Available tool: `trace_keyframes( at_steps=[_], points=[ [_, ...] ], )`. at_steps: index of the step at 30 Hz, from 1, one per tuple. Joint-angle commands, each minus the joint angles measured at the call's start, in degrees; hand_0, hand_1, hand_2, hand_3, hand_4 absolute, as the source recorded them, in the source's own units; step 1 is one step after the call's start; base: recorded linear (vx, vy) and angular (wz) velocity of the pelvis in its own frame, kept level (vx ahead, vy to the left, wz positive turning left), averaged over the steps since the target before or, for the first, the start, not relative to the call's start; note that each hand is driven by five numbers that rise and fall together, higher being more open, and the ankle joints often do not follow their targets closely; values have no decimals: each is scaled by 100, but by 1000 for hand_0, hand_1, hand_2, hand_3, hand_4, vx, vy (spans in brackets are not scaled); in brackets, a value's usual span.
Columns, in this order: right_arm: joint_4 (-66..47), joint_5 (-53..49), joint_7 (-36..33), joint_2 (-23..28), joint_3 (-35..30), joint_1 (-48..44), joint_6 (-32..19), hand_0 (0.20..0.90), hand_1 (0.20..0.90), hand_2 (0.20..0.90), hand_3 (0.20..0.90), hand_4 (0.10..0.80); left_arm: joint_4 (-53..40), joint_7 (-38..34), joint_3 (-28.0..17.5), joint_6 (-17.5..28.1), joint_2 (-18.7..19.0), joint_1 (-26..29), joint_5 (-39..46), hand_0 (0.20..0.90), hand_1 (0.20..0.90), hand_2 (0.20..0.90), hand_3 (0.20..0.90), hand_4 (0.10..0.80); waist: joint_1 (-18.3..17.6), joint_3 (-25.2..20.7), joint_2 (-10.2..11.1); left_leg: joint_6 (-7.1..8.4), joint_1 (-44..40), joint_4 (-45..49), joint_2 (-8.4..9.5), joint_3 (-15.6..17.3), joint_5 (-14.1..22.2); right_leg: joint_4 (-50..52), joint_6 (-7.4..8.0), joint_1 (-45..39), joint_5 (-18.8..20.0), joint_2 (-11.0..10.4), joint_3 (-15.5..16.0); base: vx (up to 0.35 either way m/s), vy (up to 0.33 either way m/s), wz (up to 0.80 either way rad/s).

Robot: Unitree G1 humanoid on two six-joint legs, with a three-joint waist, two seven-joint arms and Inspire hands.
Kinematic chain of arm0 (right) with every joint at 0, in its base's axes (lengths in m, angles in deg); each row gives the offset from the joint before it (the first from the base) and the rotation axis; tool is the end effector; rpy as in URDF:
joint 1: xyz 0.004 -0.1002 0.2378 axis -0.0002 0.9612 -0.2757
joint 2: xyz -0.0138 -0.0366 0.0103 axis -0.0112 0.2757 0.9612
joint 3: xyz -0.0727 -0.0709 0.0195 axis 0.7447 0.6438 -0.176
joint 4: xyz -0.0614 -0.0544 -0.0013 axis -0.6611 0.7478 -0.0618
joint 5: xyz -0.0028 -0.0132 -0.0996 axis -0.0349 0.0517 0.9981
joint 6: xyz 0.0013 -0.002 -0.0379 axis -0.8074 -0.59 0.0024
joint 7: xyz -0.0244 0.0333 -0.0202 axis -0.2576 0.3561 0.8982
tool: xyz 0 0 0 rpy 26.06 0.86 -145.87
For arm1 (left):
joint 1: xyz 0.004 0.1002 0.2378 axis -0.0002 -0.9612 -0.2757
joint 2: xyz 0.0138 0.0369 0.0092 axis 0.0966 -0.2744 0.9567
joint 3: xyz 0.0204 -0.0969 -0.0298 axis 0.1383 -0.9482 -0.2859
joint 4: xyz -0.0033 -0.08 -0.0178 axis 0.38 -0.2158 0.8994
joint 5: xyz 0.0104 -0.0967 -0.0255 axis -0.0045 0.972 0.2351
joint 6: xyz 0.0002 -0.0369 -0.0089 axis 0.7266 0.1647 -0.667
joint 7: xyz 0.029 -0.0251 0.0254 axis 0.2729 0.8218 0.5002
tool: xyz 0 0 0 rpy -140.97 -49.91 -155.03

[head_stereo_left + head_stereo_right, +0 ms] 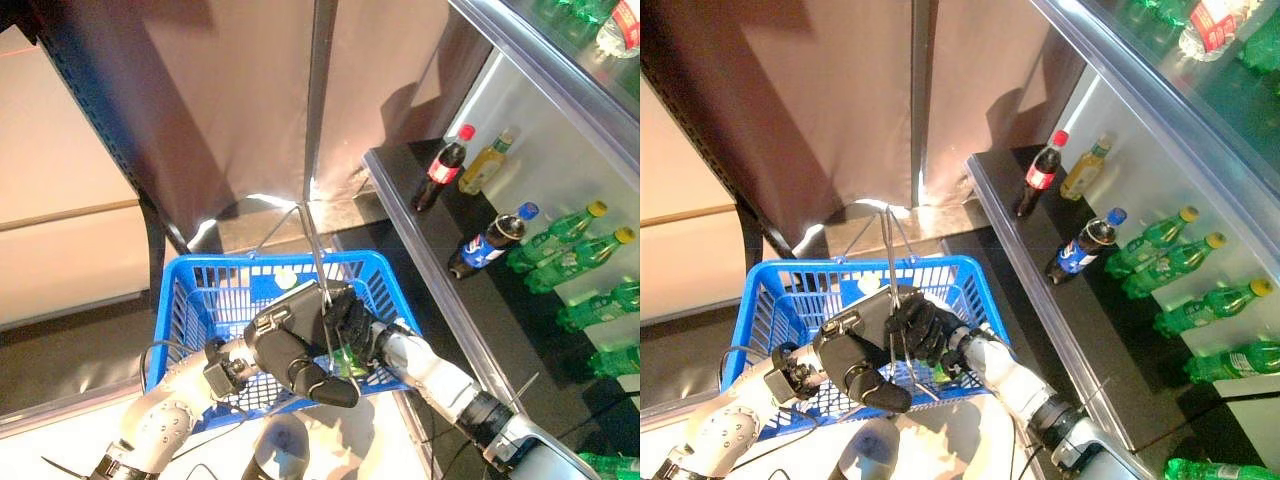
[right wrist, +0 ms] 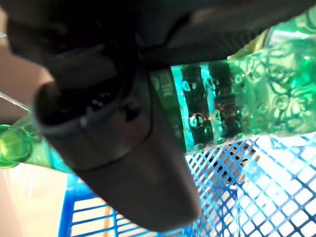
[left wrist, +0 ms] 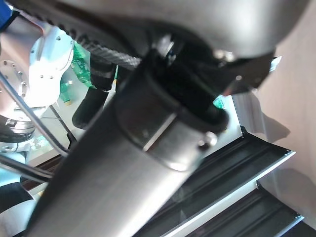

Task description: Pick up the drink and place into the basket.

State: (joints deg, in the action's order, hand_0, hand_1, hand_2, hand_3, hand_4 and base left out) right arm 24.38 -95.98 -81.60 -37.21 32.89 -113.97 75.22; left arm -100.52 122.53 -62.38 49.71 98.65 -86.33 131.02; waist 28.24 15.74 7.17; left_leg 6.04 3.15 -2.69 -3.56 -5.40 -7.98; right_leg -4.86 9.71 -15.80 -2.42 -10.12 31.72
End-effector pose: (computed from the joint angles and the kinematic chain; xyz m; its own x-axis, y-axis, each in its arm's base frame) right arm 0.2445 -0.0926 0.0430 0.7199 0.6221 -0.3078 -0.6941 0.6453 -0.3191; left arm 0.1870 0.1849 0.0900 0.3967 -0.8764 0.2731 0.8668 0.2597 -0.4258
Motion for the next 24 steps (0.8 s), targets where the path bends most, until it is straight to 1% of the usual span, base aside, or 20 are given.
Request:
trace_keyframes(
  at_steps=[1,8,12,15,24],
  points=[
    [-641,439,61,-81,308,-679,-383,300,300,300,200,100,-1656,1093,441,838,-715,1146,878,300,300,300,200,100,67,-1279,-147,24,-361,-230,-113,-416,172,682,-387,197,-19,91,100,0,0,0],
    [-654,1149,260,-114,553,-1024,-319,300,300,300,200,100,-1662,1122,517,794,-739,1262,871,300,300,300,200,100,100,-1283,-131,23,-375,-229,-105,-447,186,681,-385,174,-27,92,100,0,0,0],
    [-625,1428,362,-192,681,-1200,-260,300,300,300,200,100,-1663,1115,594,851,-749,1336,854,300,300,300,200,100,112,-1288,-137,21,-373,-225,-103,-448,187,690,-388,174,-36,86,101,0,0,0],
    [-525,1721,440,-268,767,-1331,-321,300,300,300,200,100,-1670,1132,632,841,-774,1426,862,300,300,300,200,100,132,-1305,-128,22,-372,-225,-98,-469,190,688,-391,167,-42,89,107,0,0,0],
    [-234,1945,541,-430,997,-1516,-438,300,300,300,200,100,-1709,1182,684,786,-785,1541,950,300,300,300,200,100,216,-1344,-104,21,-366,-224,-73,-547,200,672,-403,129,-58,105,142,0,0,0]
  ],
)
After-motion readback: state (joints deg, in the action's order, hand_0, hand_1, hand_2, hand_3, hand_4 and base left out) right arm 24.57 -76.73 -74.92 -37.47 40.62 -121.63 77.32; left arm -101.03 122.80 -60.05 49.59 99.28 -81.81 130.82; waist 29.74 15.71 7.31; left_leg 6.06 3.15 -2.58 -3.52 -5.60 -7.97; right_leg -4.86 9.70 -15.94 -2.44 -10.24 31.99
